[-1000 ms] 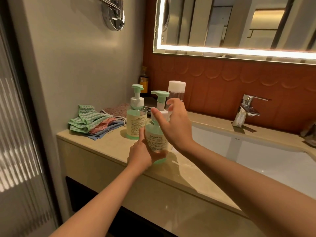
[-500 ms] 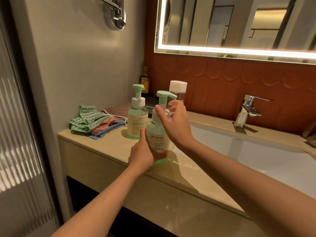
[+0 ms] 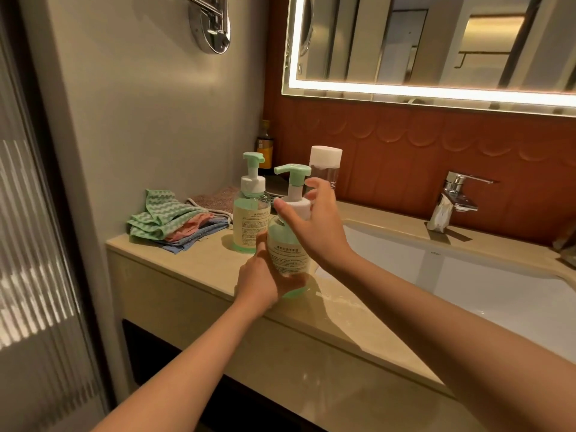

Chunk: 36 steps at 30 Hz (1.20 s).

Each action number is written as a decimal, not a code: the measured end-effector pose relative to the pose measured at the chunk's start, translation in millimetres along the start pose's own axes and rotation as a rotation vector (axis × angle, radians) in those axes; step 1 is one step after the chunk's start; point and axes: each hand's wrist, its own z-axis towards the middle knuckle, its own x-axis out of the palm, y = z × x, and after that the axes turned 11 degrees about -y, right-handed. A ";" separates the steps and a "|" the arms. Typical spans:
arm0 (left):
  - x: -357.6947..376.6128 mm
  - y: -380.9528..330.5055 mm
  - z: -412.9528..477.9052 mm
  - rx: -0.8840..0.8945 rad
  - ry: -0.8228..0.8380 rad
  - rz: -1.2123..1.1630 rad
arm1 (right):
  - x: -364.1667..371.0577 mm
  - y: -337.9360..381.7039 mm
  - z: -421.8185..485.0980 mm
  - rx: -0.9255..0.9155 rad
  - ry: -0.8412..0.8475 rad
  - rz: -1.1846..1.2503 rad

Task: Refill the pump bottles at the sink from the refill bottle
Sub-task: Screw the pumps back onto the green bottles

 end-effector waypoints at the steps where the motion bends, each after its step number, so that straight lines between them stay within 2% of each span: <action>1: -0.1 0.0 -0.4 0.006 -0.010 0.000 | 2.3 1.9 1.5 0.013 0.079 0.027; 2: -0.5 0.5 -0.4 0.015 -0.017 0.003 | 5.3 2.4 1.6 0.012 0.130 0.047; 4: -0.8 -0.3 0.1 0.013 -0.004 0.013 | 6.9 0.6 -2.3 -0.021 0.093 0.010; 7: -0.6 -1.7 0.4 -0.006 0.008 -0.007 | -0.8 -6.4 -8.5 -0.160 -0.148 -0.185; 9: -0.6 -2.6 -0.6 -0.018 -0.008 -0.047 | -9.6 -10.9 -7.7 -0.186 -0.243 -0.229; 13: -0.6 -4.0 -2.2 -0.022 -0.011 -0.067 | -10.3 -11.9 -3.7 -0.069 -0.160 -0.074; 15: -1.4 -4.5 -2.7 -0.020 -0.013 -0.057 | -5.5 -7.4 -0.9 -0.019 -0.031 0.005; 17: -1.4 -4.4 -2.2 -0.015 -0.008 -0.034 | -2.6 -4.9 -0.8 -0.064 0.073 -0.049; 23: 0.8 -1.5 -0.5 -0.019 -0.011 -0.058 | -9.1 -11.2 -8.1 -0.130 -0.091 -0.234; 31: -14.9 11.5 20.7 -0.036 -0.032 -0.136 | 2.1 -17.2 -6.4 -0.053 0.047 -0.110; 36: -36.7 28.7 47.0 -0.062 0.001 -0.002 | 5.2 -30.5 -9.0 -0.019 0.090 -0.173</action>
